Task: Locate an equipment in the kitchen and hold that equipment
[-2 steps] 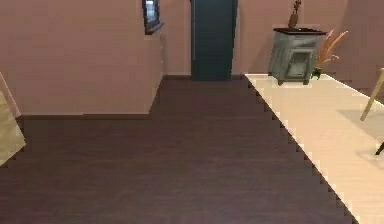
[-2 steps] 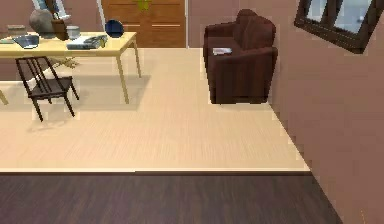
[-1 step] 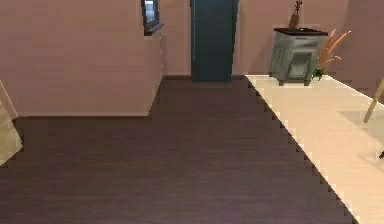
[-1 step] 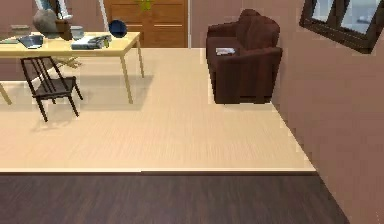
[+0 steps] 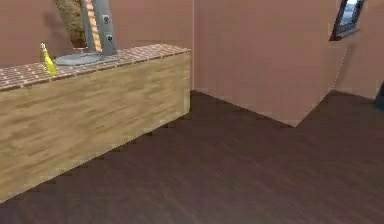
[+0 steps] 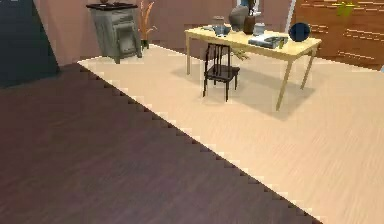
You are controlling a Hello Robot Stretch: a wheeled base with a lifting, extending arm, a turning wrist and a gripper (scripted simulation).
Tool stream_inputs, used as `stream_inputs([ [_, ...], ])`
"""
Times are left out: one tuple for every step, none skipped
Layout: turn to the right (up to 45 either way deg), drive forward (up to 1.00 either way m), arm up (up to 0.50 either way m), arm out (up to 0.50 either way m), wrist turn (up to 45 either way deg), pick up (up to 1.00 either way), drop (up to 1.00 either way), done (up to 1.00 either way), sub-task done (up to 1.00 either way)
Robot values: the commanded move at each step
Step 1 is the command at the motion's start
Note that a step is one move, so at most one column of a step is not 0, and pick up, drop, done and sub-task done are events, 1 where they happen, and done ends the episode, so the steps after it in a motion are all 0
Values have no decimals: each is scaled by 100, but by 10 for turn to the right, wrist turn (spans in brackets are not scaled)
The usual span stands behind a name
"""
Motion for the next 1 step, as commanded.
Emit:
stream_inputs([
  [-450, 0, 0, 0, 0, 0, 0, 0, 0],
])
